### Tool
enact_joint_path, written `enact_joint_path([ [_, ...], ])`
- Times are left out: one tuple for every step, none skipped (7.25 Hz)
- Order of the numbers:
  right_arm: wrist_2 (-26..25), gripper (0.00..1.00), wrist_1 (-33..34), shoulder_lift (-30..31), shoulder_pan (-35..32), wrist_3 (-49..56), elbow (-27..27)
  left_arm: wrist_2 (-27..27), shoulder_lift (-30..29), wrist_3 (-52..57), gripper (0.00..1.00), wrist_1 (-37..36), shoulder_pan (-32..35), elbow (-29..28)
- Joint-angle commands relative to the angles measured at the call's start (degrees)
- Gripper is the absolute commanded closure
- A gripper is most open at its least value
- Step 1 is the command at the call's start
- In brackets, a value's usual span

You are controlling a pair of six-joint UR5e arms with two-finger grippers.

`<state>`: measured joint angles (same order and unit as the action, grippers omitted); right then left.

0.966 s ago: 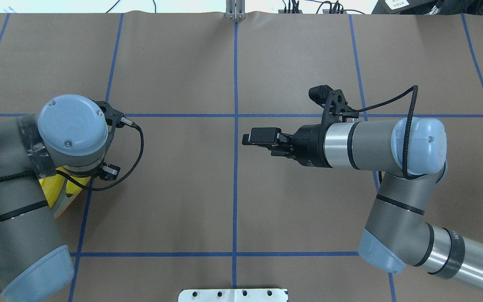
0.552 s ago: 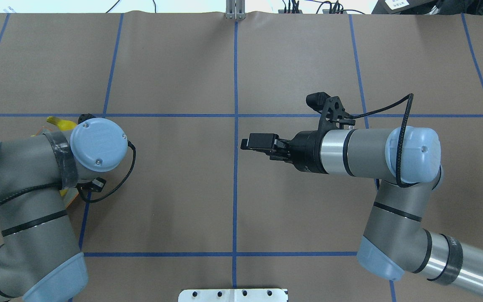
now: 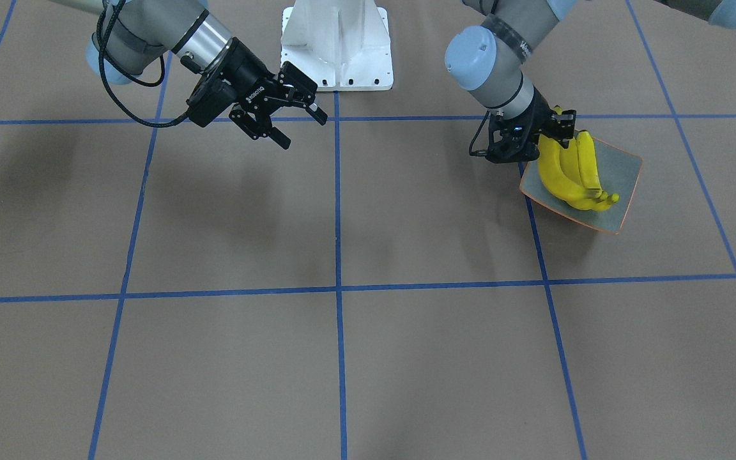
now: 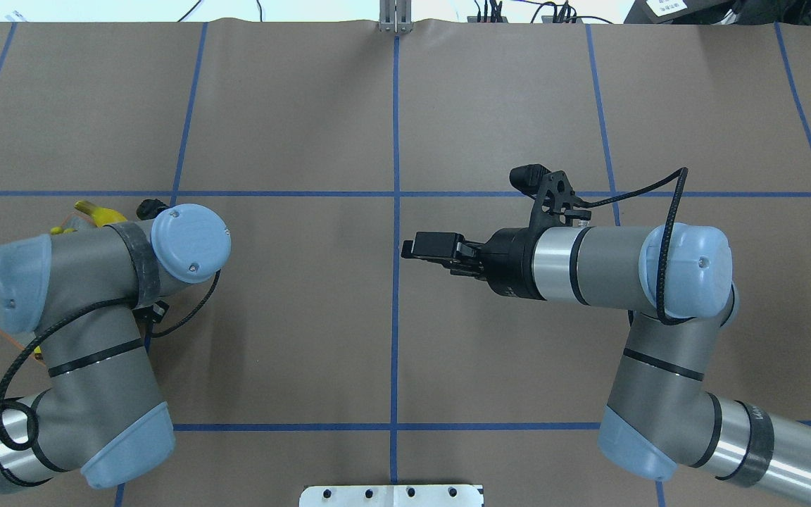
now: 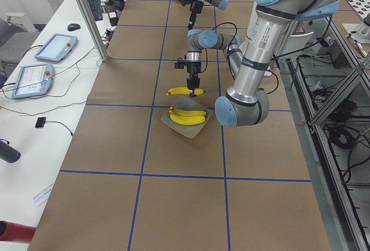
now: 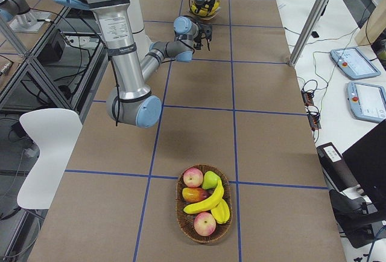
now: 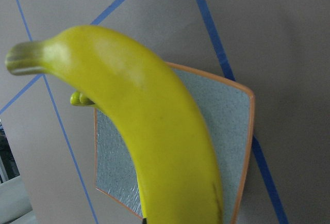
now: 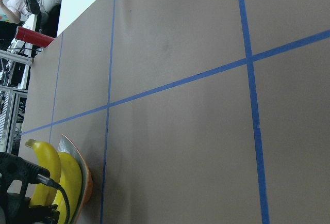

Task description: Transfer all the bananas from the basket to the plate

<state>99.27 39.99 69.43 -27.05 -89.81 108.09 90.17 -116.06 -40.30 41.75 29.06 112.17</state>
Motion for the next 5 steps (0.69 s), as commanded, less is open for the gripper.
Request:
enact_joint_path([
  [-0.84,0.0,-0.09,0.0,0.6,-0.02,0.01,-0.87,1.52,1.26,1.0,-0.01,0.64,-0.81],
  [-0.92,0.0,-0.09,-0.08,0.77,-0.02,0.01,-0.87,2.41,1.53,1.0,0.17,0.56,-0.81],
  [-0.92,0.0,-0.09,-0.08,0.86,-0.02,0.01,-0.87,2.77,1.62,1.0,0.34,0.04,-2.38],
  [-0.92,0.0,-0.09,0.0,0.77,-0.02,0.01,-0.79,2.51,1.63,1.0,0.43,-0.06,-3.35],
  [-0.92,0.0,-0.09,-0.08,0.86,-0.02,0.01,-0.79,2.51,1.97,1.0,0.52,-0.14,-3.53],
])
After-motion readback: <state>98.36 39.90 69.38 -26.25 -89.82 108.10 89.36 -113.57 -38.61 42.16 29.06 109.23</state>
